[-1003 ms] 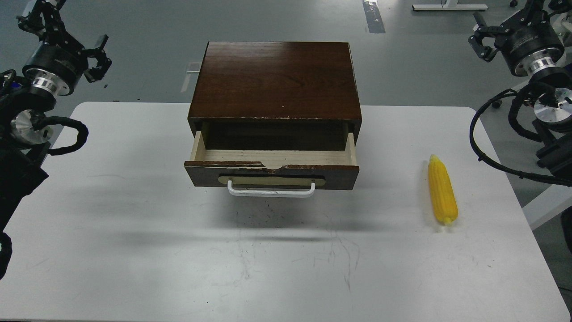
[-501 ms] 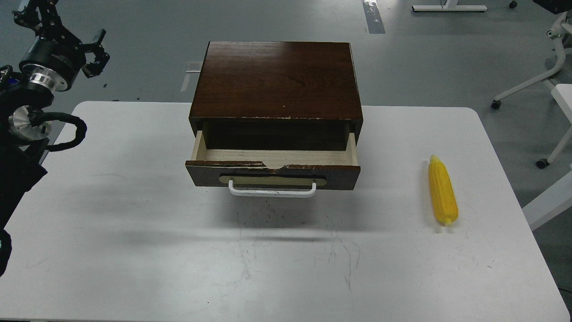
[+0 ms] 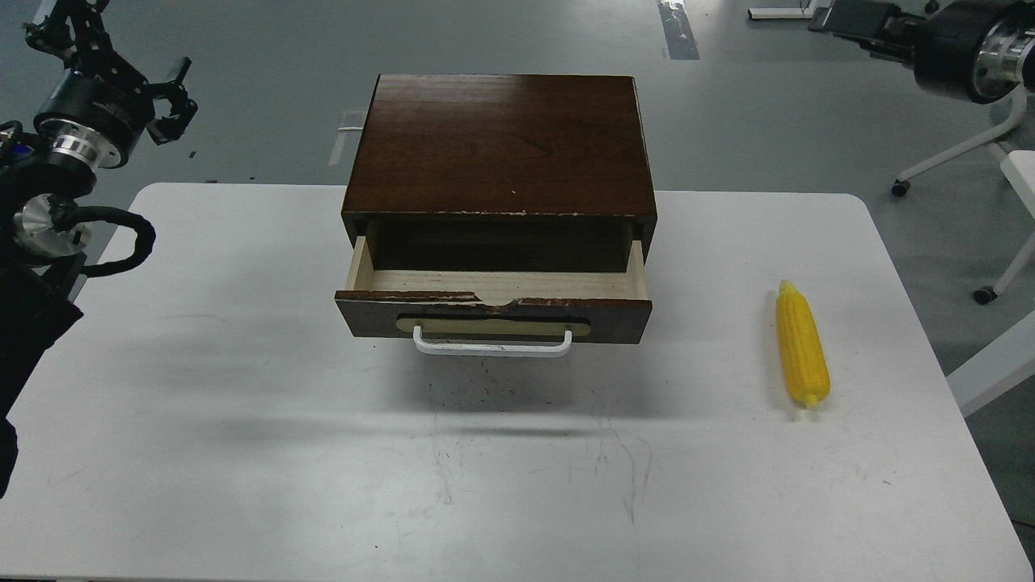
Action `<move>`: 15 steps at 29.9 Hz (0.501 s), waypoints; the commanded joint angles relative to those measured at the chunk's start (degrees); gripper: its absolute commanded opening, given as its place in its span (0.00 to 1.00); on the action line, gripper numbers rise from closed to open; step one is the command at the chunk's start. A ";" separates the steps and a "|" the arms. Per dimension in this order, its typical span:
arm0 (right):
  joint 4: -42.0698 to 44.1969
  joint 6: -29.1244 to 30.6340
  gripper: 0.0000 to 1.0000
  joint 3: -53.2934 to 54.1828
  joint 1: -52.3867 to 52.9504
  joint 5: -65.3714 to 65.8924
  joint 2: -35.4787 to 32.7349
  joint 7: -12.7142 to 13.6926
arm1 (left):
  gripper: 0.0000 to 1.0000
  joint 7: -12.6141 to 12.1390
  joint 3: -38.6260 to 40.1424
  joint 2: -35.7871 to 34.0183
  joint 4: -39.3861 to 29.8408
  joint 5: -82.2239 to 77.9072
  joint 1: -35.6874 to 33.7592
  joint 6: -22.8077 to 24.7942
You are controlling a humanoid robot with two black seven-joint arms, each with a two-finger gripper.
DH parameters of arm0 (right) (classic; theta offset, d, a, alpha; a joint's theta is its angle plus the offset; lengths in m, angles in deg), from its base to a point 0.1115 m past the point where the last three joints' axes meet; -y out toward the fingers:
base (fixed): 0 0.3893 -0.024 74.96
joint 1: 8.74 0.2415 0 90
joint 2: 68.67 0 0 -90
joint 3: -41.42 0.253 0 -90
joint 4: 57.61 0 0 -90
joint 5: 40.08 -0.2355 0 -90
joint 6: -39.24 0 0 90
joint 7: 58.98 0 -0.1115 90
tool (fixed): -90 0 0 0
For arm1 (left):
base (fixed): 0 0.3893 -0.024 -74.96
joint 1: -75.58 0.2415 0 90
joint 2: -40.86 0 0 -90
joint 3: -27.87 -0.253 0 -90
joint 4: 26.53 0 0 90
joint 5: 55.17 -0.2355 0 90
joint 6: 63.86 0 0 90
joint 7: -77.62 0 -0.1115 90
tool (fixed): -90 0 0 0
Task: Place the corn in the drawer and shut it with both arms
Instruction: 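Move the right gripper from rest toward the yellow corn cob, then grasp the yellow corn cob with the right gripper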
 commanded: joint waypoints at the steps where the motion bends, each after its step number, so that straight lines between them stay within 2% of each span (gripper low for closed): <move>1: -0.64 0.01 1.00 -4.90 -1.23 0.41 0.60 2.45 | 0.98 0.00 0.07 -0.36 0.01 0.01 -0.07 0.00; 6: -0.73 -0.07 1.00 -6.40 -6.41 0.33 0.78 2.89 | 0.98 0.00 -0.01 -0.80 0.01 0.09 0.02 0.00; 10: -4.41 -0.16 1.00 -6.49 -10.99 0.50 -0.10 3.25 | 0.98 0.09 -0.10 -0.98 0.01 0.09 0.11 0.00; 15: -5.13 -2.27 1.00 -6.49 -16.88 1.21 -0.37 3.16 | 0.98 0.09 -0.19 -1.15 -0.16 0.09 0.55 0.00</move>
